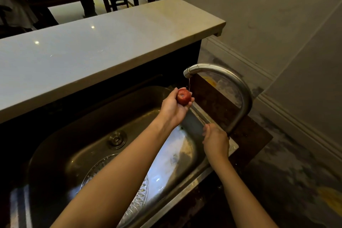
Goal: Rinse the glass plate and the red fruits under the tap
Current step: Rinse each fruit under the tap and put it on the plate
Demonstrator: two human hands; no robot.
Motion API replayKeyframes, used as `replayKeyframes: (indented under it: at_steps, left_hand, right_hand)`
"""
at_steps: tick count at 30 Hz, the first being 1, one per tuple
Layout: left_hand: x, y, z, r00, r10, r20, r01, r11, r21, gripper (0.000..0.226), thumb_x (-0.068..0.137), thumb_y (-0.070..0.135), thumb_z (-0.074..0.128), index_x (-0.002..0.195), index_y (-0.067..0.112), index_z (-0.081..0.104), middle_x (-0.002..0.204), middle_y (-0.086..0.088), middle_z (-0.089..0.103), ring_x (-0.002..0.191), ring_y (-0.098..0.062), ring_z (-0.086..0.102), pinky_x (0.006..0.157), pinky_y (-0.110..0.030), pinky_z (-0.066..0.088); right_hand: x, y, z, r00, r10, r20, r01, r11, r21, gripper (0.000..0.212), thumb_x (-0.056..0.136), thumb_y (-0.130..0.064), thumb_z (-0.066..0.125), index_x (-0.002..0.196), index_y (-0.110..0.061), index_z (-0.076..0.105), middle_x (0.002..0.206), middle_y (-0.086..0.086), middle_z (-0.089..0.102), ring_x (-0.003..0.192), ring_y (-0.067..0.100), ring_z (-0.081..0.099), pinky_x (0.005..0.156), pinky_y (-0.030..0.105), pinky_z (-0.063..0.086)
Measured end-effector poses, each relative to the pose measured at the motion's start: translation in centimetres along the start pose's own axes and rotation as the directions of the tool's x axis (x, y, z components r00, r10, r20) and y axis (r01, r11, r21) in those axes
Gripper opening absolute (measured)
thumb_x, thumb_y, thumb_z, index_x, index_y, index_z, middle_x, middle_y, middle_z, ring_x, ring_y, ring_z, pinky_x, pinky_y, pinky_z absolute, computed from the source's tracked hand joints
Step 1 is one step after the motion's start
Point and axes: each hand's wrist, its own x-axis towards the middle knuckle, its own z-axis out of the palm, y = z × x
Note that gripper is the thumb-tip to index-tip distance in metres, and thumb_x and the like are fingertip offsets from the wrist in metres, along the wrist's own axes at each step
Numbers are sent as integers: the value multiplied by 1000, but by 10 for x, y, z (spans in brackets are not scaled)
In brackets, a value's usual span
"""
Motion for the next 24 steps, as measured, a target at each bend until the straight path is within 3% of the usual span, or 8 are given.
replayKeyframes:
  at_steps: [7,15,19,22,24]
  left_hand:
    - [-1,-5,-1,999,-34,29,34,999,-4,28,100,30,36,100,8,54,93,-14,57,76,-22,56,66,-24,45]
    - [-2,-9,-4,997,-47,64,44,998,47,28,99,32,37,105,10,54,98,-13,57,78,-21,57,63,-23,47]
    - [-2,-10,1,993,-44,110,34,995,91,21,97,31,45,102,12,54,97,-11,56,76,-18,57,53,-18,51]
    - [-3,-9,9,992,-49,113,21,970,241,21,96,31,49,99,12,54,90,-9,56,60,-13,57,42,-16,45]
    - [-4,-7,14,992,-58,108,24,954,298,29,97,37,43,94,9,52,81,-10,55,41,-8,48,31,-15,33]
  right_hand:
    - [2,5,2,999,-24,-29,22,998,-51,28,99,-19,38,103,-5,61,95,14,70,90,28,66,81,44,53]
    - [2,9,5,997,-42,-71,42,999,8,33,99,-22,35,100,-4,61,92,15,69,85,29,66,76,43,54]
    - [4,7,-1,1000,-7,15,6,999,45,35,100,-24,33,106,-3,60,97,17,68,89,30,65,82,46,53]
    - [8,-4,-14,995,15,103,-9,998,-58,37,99,-31,33,116,-4,51,107,16,64,97,34,63,78,38,49]
    - [12,-18,-23,996,-87,10,87,989,-123,42,99,-36,32,126,-8,45,115,15,61,104,32,59,73,34,41]
